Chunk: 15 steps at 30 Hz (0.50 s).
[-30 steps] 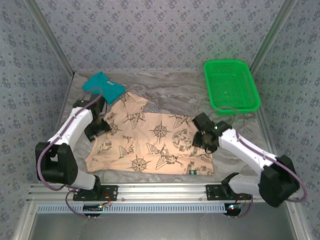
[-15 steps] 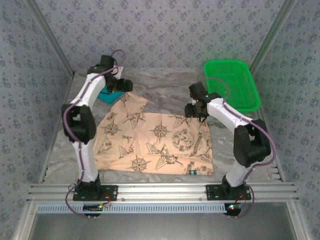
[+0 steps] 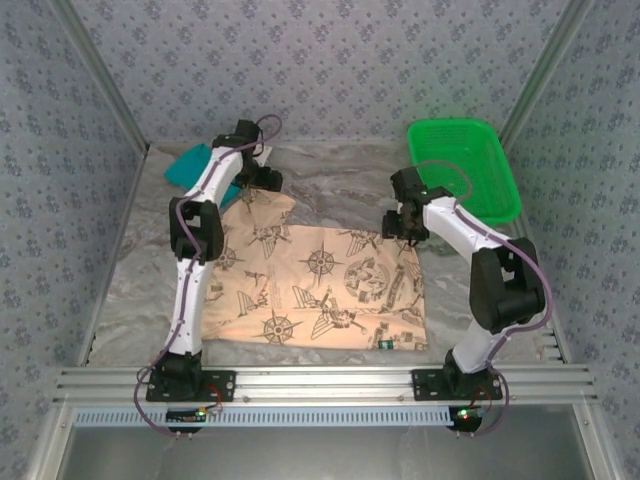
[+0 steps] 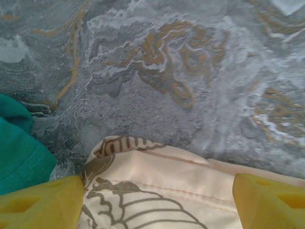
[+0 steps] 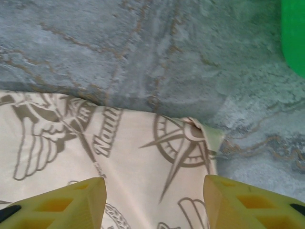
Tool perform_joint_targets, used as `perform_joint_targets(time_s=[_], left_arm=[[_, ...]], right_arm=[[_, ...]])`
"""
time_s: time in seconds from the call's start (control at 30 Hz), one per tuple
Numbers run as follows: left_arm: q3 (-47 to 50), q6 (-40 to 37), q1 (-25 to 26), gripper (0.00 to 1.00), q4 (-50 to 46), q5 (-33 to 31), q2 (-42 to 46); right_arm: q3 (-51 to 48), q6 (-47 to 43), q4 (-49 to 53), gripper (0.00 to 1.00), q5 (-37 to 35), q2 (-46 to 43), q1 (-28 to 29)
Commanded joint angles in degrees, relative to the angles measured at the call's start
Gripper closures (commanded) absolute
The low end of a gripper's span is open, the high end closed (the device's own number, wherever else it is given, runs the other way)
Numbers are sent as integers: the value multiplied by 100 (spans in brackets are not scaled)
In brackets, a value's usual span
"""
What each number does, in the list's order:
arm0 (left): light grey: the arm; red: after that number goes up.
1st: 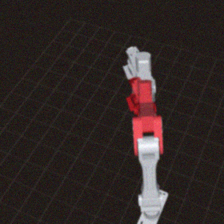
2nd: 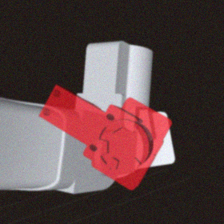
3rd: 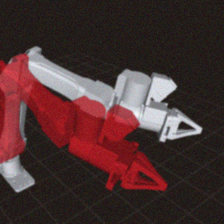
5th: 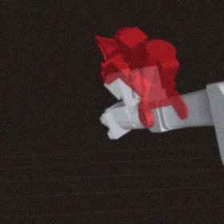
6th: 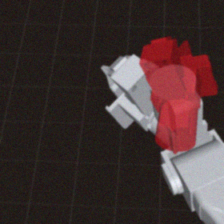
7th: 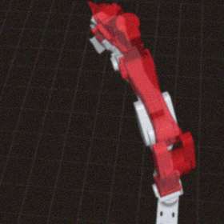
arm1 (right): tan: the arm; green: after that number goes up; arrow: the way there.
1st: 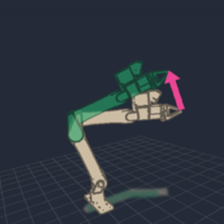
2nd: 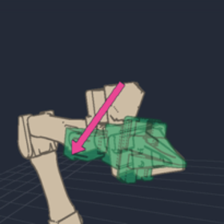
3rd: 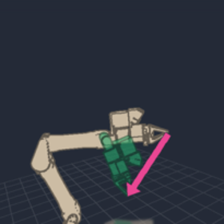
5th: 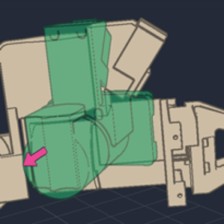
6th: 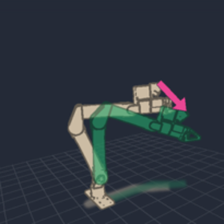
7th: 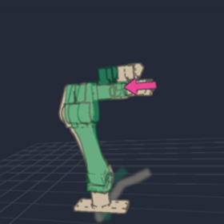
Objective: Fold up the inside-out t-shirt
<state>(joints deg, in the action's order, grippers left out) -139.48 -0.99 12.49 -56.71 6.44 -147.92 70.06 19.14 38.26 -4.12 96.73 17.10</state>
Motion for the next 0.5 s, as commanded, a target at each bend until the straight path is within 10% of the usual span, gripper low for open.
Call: perform_joint_targets(time_s=[0.0, 0.3, 0.47], left_arm=[[-276, 69, -12, 19, -103, -223, -203], [-1382, -77, -30, 28, -707, 193, -889], [-1354, -255, -36, 56, -787, 436, -895]], right_arm=[[-358, 260, 30, 42, 87, -250, -224], [-617, 617, -525, 42, 94, 12, -464], [-822, 419, -1094, 42, 235, 381, -622]])
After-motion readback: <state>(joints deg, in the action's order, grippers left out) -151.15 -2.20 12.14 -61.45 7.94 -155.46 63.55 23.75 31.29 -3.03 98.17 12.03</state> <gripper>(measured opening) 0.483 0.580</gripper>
